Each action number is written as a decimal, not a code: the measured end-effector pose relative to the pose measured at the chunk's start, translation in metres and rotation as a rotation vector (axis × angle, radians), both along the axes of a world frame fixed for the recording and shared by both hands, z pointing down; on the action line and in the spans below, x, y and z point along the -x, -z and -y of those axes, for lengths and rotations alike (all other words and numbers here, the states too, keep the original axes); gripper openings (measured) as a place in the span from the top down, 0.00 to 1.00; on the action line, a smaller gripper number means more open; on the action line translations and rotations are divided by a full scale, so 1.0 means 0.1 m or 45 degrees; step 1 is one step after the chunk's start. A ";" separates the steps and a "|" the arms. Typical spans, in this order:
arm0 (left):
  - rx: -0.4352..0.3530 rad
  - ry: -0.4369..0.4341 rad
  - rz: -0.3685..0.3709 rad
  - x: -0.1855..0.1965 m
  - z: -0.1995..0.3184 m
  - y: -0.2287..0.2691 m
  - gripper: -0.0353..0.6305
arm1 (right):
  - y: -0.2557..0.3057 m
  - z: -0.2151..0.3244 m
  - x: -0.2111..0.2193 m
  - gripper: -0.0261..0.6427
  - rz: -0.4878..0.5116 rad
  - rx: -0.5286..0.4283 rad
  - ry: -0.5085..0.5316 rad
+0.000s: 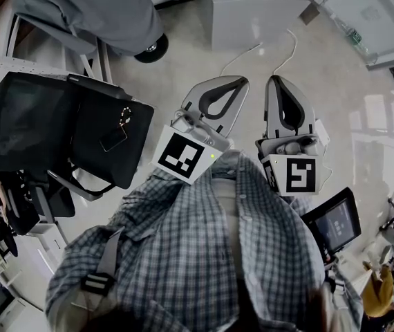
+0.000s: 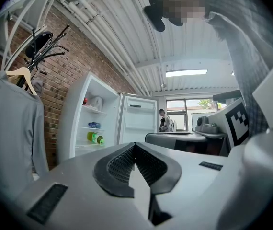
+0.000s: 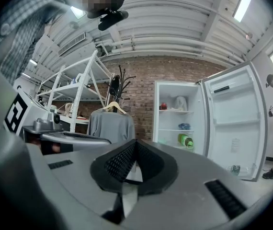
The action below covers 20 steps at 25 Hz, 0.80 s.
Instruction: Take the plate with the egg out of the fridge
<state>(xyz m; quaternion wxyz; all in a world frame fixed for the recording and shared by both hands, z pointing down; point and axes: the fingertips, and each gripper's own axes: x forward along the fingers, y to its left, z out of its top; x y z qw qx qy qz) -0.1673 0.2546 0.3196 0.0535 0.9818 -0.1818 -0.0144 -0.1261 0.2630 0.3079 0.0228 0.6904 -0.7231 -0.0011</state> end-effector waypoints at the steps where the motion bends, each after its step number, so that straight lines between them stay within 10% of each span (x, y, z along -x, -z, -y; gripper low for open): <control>1: 0.001 -0.001 0.000 0.02 -0.01 0.00 0.94 | 0.01 0.00 0.02 0.95 0.001 -0.004 -0.003; 20: 0.008 0.134 -0.031 0.64 0.20 -0.07 0.94 | -0.13 -0.07 0.46 0.95 0.001 0.032 -0.013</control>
